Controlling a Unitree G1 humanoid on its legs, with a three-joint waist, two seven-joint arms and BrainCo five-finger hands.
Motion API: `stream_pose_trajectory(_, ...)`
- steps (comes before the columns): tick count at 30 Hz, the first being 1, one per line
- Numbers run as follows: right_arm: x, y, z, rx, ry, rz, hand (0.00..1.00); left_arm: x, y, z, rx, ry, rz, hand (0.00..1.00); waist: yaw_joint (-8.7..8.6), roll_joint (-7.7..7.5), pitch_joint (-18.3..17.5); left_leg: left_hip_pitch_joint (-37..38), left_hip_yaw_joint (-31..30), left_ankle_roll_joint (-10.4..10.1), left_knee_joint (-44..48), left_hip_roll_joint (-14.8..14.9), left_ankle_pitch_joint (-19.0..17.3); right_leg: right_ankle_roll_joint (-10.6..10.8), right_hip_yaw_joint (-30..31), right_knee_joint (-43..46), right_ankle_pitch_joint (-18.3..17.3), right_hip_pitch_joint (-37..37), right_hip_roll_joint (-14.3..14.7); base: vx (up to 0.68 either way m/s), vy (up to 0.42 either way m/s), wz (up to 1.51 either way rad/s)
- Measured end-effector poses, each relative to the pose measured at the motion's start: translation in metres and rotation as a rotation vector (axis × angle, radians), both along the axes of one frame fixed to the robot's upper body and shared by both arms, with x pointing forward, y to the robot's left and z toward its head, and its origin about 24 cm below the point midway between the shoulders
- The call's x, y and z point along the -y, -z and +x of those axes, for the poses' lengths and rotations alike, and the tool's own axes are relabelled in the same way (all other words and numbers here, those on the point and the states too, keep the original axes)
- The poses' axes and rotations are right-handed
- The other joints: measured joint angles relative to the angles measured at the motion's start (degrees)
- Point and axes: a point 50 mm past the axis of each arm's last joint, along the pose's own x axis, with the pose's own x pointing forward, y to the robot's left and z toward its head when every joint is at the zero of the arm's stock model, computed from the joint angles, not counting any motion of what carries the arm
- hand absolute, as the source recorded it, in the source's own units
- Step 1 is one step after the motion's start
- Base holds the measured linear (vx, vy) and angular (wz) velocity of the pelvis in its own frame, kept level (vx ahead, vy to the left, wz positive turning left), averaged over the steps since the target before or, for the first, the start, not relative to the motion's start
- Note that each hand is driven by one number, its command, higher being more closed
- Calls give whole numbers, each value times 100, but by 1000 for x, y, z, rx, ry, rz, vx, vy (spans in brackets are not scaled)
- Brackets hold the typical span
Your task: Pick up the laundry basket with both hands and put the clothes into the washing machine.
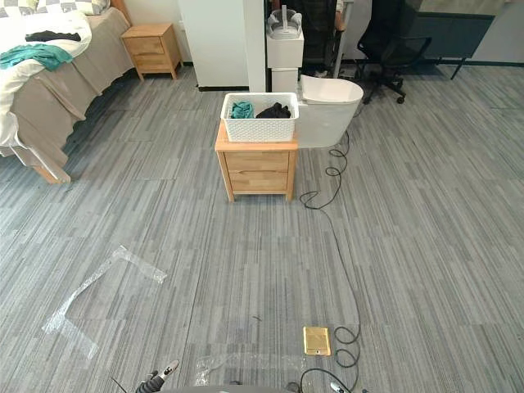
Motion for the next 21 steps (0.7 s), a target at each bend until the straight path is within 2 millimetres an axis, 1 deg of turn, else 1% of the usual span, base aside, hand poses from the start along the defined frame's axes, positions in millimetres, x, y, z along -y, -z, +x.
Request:
stream_pose_trajectory(1, -1, 0, 3, 8, -2, 1, 0, 0, 0, 0, 2, 0, 0, 0, 1, 21, -11, 0, 1, -10, 1, -1, -8, 5, -3, -2, -3, 2, -3, 0, 0, 0)
stream_pose_trajectory(2, -1, 0, 3, 10, -2, 1, 0, 0, 0, 0, 2, 0, 0, 0, 1, -10, 9, -2, 1, -10, 1, -1, -8, 5, -3, -3, -3, 1, -4, 0, 0, 0)
stream_pose_trajectory(3, -1, 0, 4, 15, -2, 1, 0, 0, 0, 0, 3, 0, 0, 0, 1, 10, 1, 2, 1, -9, 2, -2, -9, 5, -3, -4, -3, 6, -4, 0, 0, 0)
stream_pose_trajectory(5, -2, -1, 5, 17, -3, 2, 0, 0, 0, 0, 3, 0, 1, 0, 2, -18, 20, 4, 2, -9, 2, -1, -9, 5, -3, -5, -4, 7, -5, 0, 0, 0)
stream_pose_trajectory(6, -2, -1, 5, 18, -3, 2, 0, 0, 0, 0, 3, -1, 1, 0, 4, 6, 12, 6, 2, -9, 4, -1, -9, 4, -4, -5, -3, 11, -5, -32, -3, 0)
stream_pose_trajectory(8, -2, -1, 6, 22, -3, 2, 0, 0, 0, 0, 4, -2, 1, 0, 7, -28, 49, 27, 1, -9, 5, 0, -10, 4, -8, -6, -3, 33, -5, -36, -3, 1)
stream_pose_trajectory(9, -2, -1, 7, 26, -2, 2, 0, 0, 0, 1, 6, -7, -1, 0, 7, 14, 64, 73, 1, -8, 5, 0, -11, 3, -9, -10, -5, 79, -5, -35, -3, 0)
stream_pose_trajectory(10, -2, -1, 7, 26, -1, 2, 0, 0, 0, 0, 5, -8, -1, 0, 7, -35, 92, 74, 1, -7, 5, 0, -12, 3, -10, -11, -5, 79, -5, -51, -5, 0)
stream_pose_trajectory(11, -2, -1, 7, 27, -2, 3, 0, 0, 0, 0, 6, -8, -1, 0, 8, -16, 85, 72, 0, -7, 6, 1, -11, 3, -14, -14, -5, 79, -5, -54, -6, 1)
stream_pose_trajectory(21, -3, -1, 8, 31, -22, 2, 0, -1, 0, 0, 5, -8, 0, 0, 10, -42, 93, 68, 3, -3, 0, 5, -11, 1, -54, -65, -4, 109, 1, -24, -3, 1)
